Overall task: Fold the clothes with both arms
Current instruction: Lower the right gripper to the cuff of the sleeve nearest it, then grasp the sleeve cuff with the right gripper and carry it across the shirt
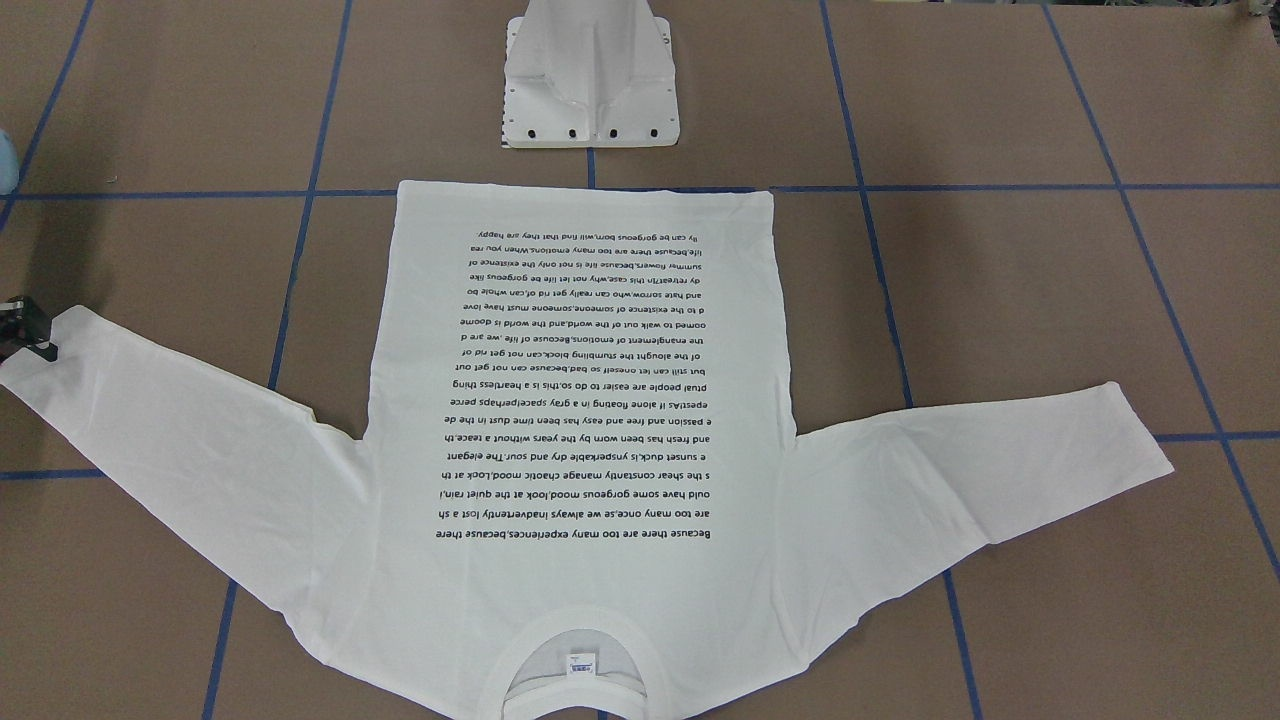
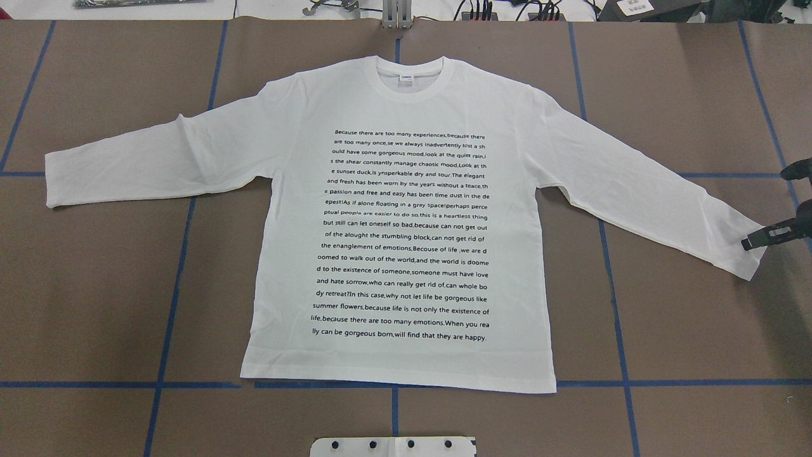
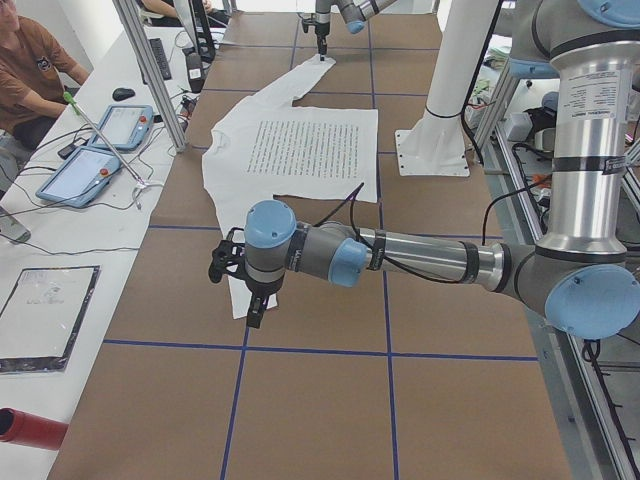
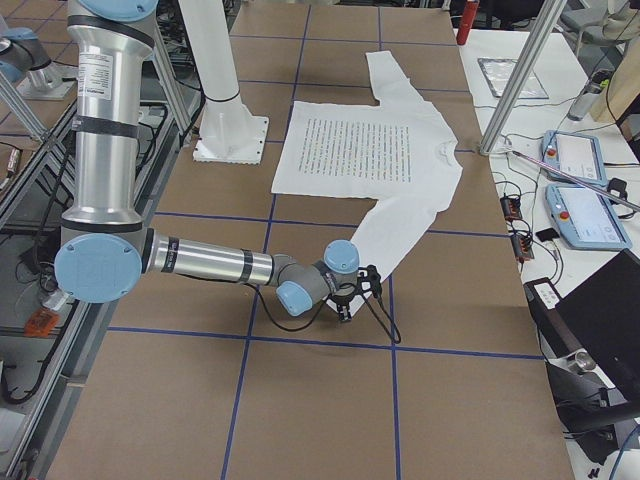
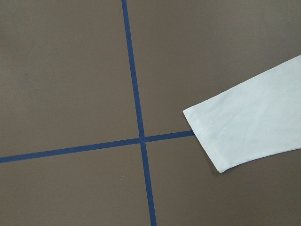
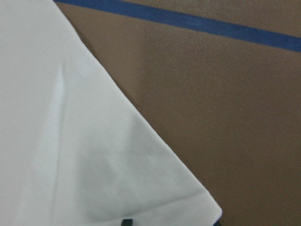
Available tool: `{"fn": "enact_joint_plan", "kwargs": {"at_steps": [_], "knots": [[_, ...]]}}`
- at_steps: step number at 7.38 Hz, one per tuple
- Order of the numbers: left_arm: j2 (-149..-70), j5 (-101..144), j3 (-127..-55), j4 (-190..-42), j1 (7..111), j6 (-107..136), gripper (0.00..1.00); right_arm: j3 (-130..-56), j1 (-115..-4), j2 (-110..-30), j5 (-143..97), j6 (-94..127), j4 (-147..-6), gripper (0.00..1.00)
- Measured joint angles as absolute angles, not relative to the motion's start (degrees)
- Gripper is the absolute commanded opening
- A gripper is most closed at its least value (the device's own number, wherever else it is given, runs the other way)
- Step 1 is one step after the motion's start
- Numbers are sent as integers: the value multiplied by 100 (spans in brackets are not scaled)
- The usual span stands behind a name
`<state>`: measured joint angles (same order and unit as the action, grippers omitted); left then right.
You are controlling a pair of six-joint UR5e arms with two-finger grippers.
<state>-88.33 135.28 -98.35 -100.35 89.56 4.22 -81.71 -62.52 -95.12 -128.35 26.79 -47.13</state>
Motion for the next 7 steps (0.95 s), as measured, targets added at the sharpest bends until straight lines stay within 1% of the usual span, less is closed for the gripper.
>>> {"fn": "enact_joint_plan", "kwargs": {"at_steps": [1, 2, 3, 5, 7], "knots": [[-8833, 13527, -9835, -10032, 8956, 422, 100, -8196, -6271, -9455, -12837, 2675, -4784, 21], [-8833, 13527, -9835, -10030, 8956, 422, 100, -8216, -6302, -9418, -12864, 2673, -4824, 8], [-8833, 13526, -9835, -10029, 8956, 422, 100, -8228, -6342, -9390, -12920, 2672, -4843, 0], [-8833, 13526, -9835, -10028, 8956, 422, 100, -8363, -6407, -9398, -12963, 2681, -4850, 0], [-8833, 13532, -9834, -10030, 8956, 422, 100, -8884, -6450, -9454, -13123, 2882, -4850, 0]]}}
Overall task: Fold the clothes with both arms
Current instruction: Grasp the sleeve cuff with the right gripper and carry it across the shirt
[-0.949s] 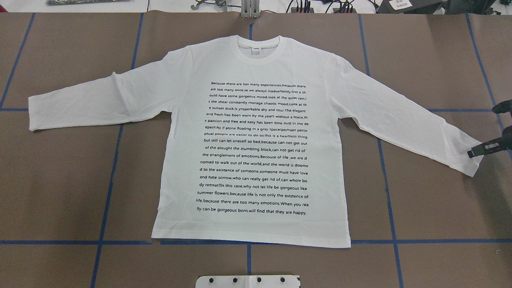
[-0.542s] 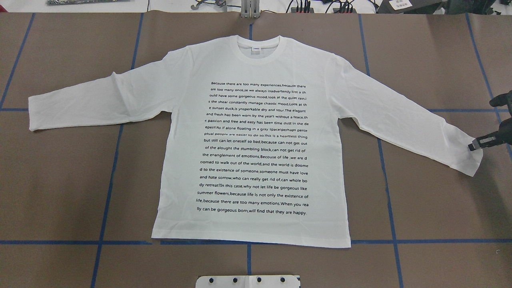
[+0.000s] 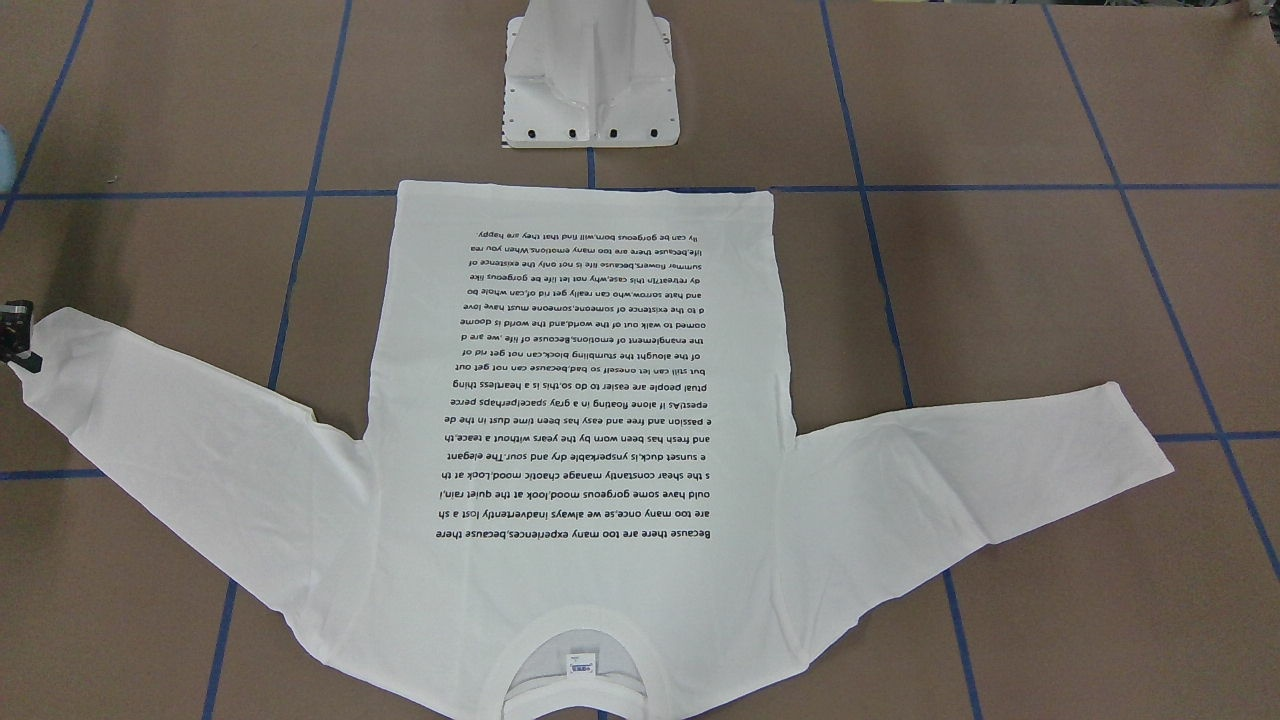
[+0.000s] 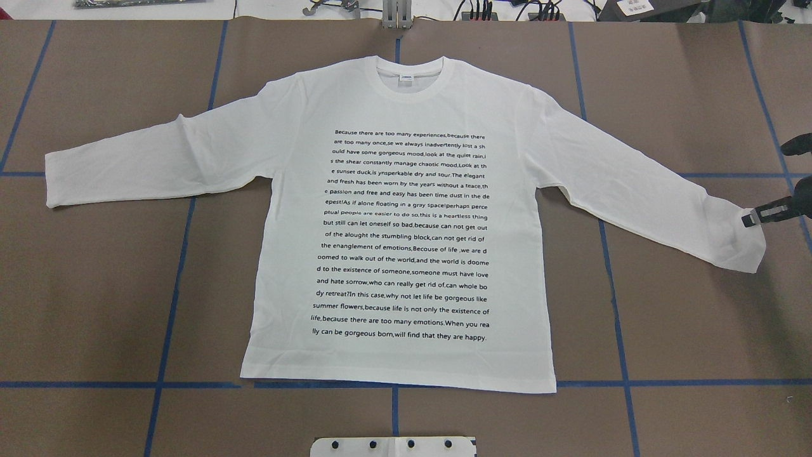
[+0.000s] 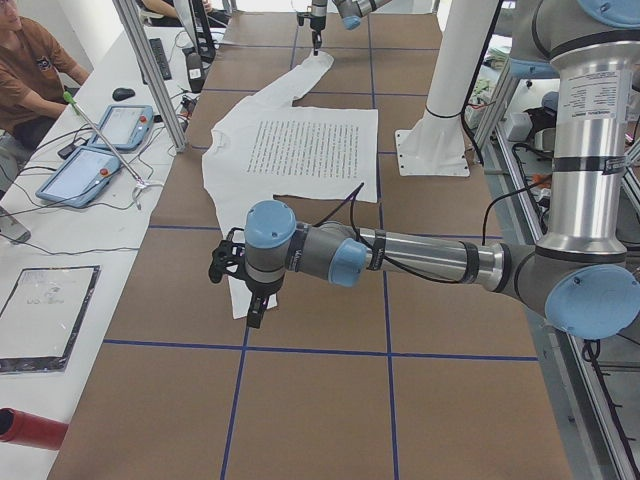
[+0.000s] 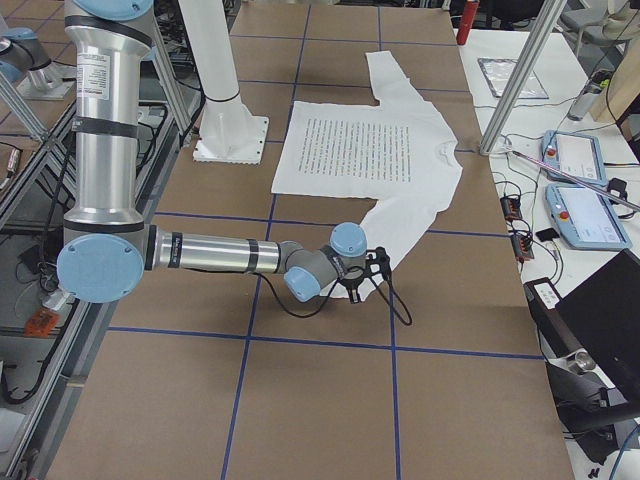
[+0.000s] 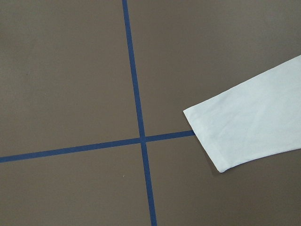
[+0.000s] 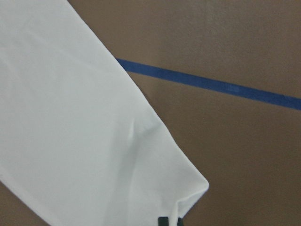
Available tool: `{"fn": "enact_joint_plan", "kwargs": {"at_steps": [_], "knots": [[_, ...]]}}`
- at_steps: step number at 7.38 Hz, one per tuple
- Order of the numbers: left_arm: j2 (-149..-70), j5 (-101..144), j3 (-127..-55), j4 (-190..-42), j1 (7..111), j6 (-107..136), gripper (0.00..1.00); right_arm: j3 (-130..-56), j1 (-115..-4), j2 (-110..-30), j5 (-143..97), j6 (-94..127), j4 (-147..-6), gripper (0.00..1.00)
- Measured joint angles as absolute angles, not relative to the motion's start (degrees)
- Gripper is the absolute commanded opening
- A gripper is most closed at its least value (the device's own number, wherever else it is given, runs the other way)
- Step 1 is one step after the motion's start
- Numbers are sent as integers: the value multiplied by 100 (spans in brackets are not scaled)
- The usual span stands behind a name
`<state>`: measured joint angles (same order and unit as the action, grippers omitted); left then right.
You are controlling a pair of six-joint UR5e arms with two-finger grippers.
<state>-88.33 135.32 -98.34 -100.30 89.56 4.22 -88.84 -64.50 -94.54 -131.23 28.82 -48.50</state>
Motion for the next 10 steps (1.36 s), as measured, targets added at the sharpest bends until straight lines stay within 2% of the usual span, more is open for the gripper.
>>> {"fn": "enact_joint_plan", "kwargs": {"at_steps": [2, 4, 7, 10], "knots": [[-8839, 13529, -9825, -10041, 8961, 422, 100, -9508, -6439, -9205, -13587, 3706, -4842, 0], [-8855, 13525, -9819, -10051, 8964, 422, 100, -9666, -6381, -8352, -13959, 4851, -4837, 0], [-8909, 13512, -9812, -10055, 8965, 422, 100, -9046, -6164, -6259, -14052, 6513, -5095, 0], [-8926, 13509, -9814, -10054, 8970, 430, 100, -8334, -5525, -4299, -13672, 6722, -6012, 0]]}}
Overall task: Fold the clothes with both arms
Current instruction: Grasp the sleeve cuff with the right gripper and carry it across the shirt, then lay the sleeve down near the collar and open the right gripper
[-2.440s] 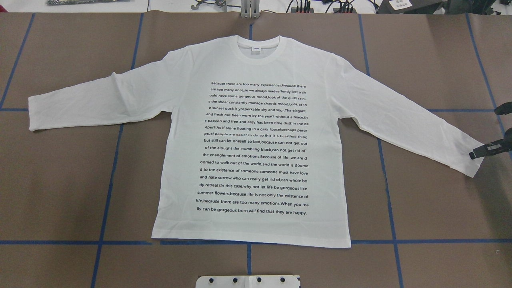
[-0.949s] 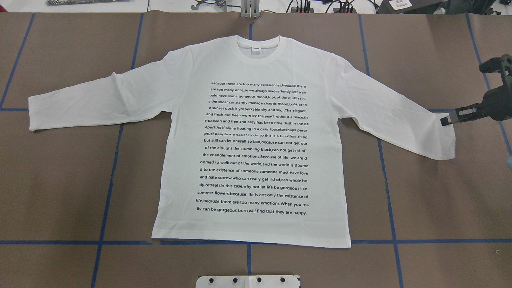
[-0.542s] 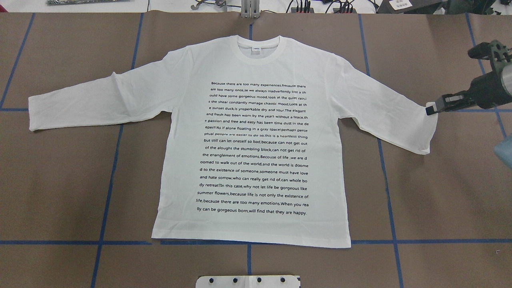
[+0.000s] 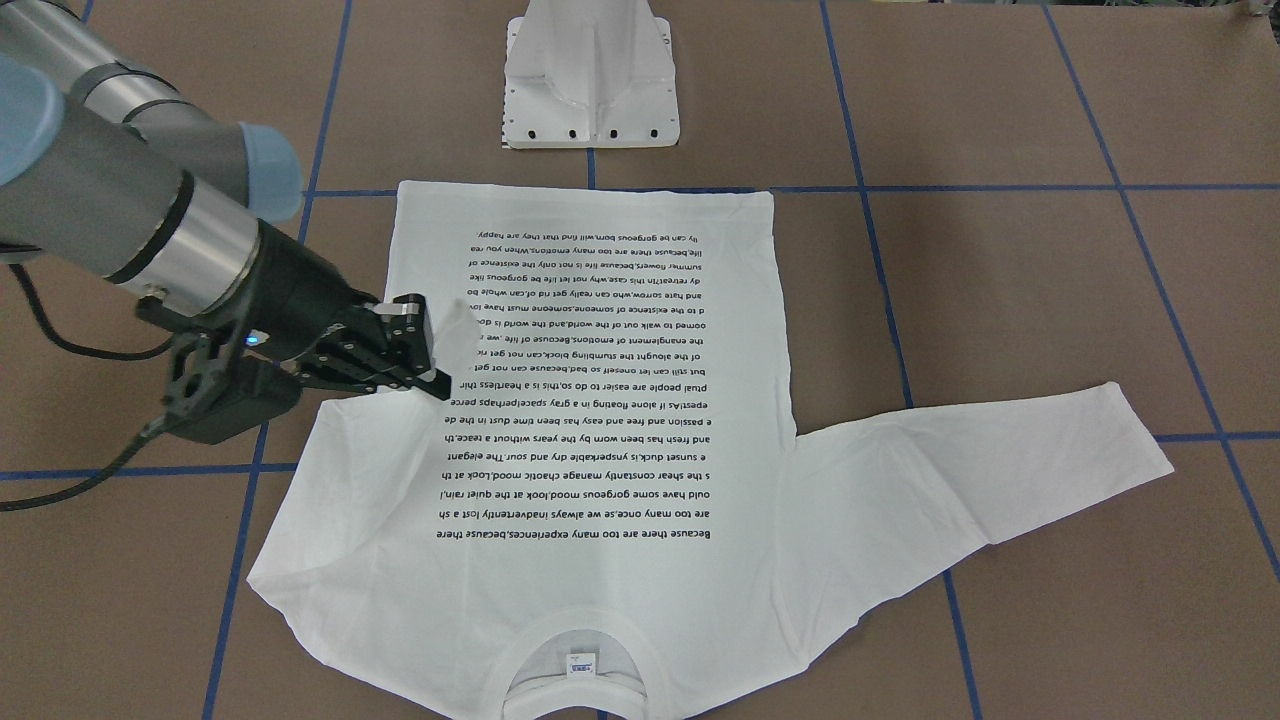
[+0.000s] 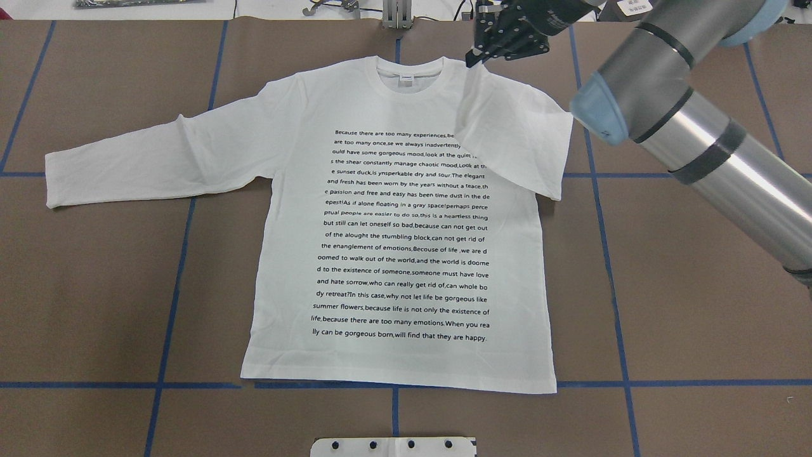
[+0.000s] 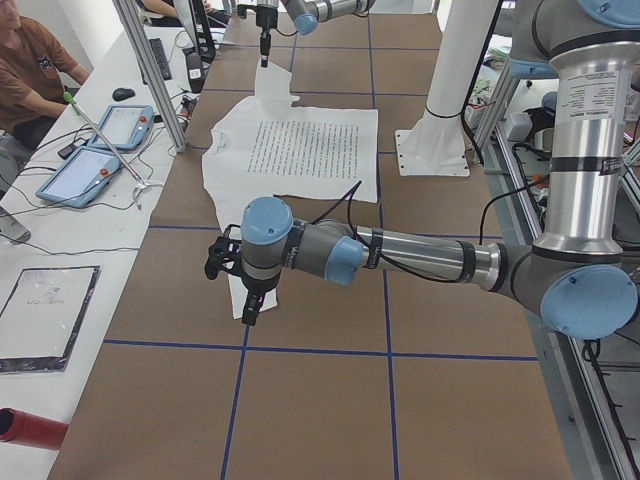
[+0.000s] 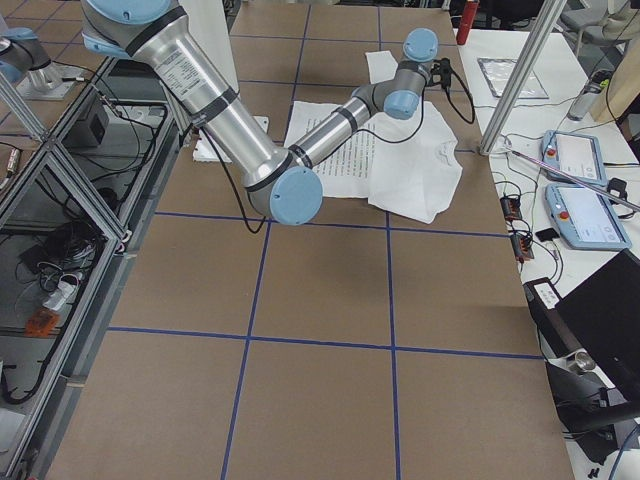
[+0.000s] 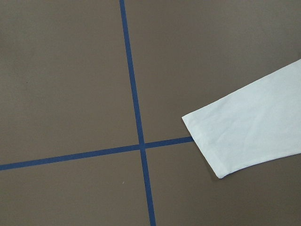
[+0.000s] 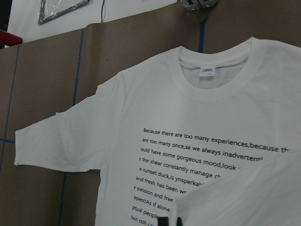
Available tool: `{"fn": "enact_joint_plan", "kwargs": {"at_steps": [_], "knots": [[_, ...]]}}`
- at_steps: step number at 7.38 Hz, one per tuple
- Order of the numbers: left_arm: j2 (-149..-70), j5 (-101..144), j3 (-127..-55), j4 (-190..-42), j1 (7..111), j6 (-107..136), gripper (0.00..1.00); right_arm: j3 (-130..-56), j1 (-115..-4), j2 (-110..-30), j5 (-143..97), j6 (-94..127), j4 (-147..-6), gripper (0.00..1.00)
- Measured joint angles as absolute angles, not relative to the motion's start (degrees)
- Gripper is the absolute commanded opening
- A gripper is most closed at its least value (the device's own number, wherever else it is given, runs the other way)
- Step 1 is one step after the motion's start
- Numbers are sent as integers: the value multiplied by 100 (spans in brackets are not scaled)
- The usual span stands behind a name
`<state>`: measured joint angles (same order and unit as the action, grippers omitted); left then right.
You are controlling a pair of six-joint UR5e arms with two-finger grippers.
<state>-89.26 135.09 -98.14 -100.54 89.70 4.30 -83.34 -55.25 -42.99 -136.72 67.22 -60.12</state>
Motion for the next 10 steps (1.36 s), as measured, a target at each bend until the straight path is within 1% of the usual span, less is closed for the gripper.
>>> {"fn": "enact_joint_plan", "kwargs": {"at_steps": [1, 2, 4, 6, 8, 9, 10], "knots": [[-8928, 13509, -9812, -10054, 8972, 435, 100, -7995, -5214, -3782, -13359, 6710, -6103, 0], [-8929, 13509, -9810, -10055, 8973, 447, 100, -7658, -4888, -3437, -13023, 6681, -6136, 0], [-8947, 13514, -9806, -10055, 8974, 589, 100, -7042, -4398, -3169, -12436, 6484, -6126, 0], [-8960, 13517, -9788, -10055, 8974, 659, 100, -6337, -4173, -2851, -12256, 6347, -6113, 0], [-8970, 13516, -9795, -10058, 8974, 667, 100, -5464, -3951, -2292, -12055, 6308, -6109, 0], [-8970, 13512, -9801, -10057, 8974, 668, 100, -5142, -3842, -2064, -11851, 6302, -6090, 0], [-8970, 13510, -9803, -10057, 8974, 666, 100, -4842, -3721, -1883, -11566, 6299, -5970, 28]]}}
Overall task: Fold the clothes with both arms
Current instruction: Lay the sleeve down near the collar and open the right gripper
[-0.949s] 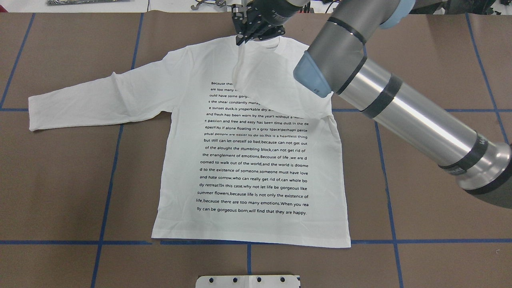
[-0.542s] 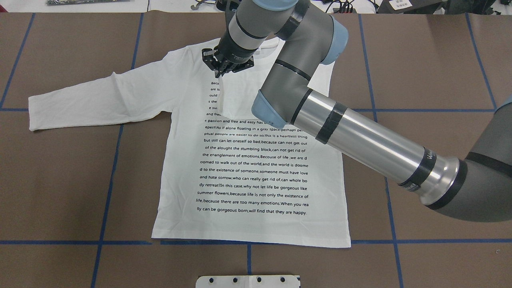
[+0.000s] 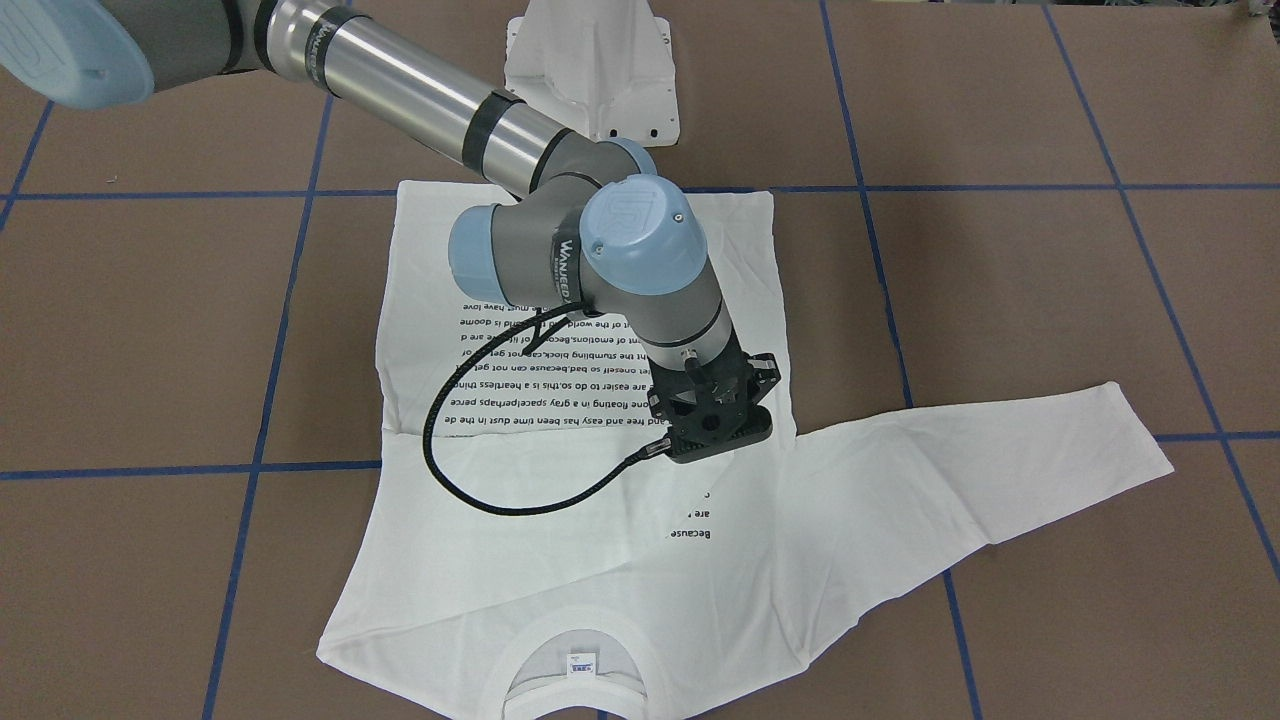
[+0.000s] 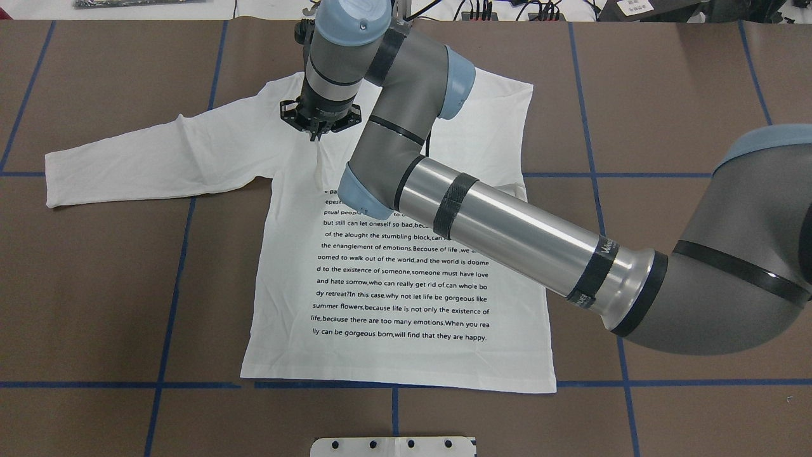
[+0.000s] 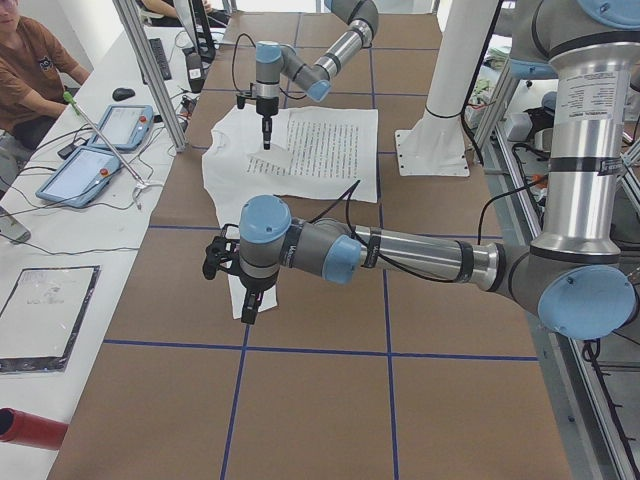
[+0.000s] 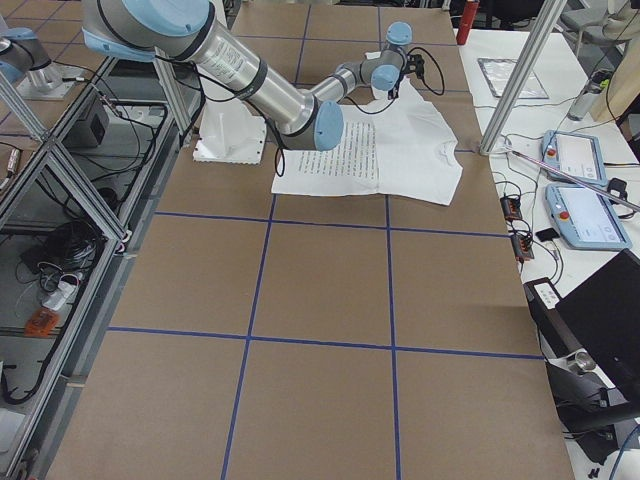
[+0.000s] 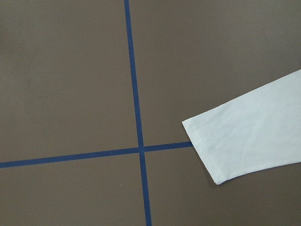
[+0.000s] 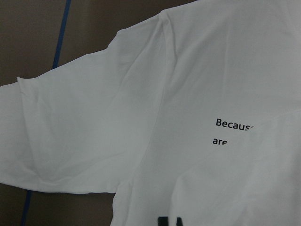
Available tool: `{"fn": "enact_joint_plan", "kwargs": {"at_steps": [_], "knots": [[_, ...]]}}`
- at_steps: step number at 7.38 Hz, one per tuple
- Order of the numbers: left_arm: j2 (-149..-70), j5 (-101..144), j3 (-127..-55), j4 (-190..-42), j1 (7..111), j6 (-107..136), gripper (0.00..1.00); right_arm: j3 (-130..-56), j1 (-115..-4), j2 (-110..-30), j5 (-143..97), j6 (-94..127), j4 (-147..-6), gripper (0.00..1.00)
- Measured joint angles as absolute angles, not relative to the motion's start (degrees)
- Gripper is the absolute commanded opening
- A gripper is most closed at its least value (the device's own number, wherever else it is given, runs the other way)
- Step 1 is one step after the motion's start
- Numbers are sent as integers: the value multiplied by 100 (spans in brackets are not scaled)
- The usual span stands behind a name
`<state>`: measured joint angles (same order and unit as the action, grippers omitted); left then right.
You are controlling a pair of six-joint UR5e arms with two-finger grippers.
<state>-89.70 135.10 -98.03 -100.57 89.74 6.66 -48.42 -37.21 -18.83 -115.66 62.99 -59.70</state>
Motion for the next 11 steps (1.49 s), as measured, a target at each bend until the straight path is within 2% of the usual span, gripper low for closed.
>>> {"fn": "enact_joint_plan", "kwargs": {"at_steps": [1, 5, 7, 9, 11], "knots": [[-8971, 13509, -9799, -10061, 8974, 660, 100, -4601, -3594, -1766, -11247, 6300, -5752, 99], [-9012, 13496, -9765, -10057, 8974, 658, 100, -4385, -3273, -1598, -10269, 6340, -5251, 100], [-9039, 13477, -9705, -10194, 8957, 790, 100, -4596, -3279, -1650, -10216, 6577, -5449, 100], [-8873, 13297, -9500, -11145, 8744, 1697, 100, -5801, -3391, -2016, -10286, 6596, -6884, 100], [-8670, 12813, -9323, -12258, 8085, 3048, 100, -6859, -3718, -2509, -10680, 6381, -8234, 100]]}}
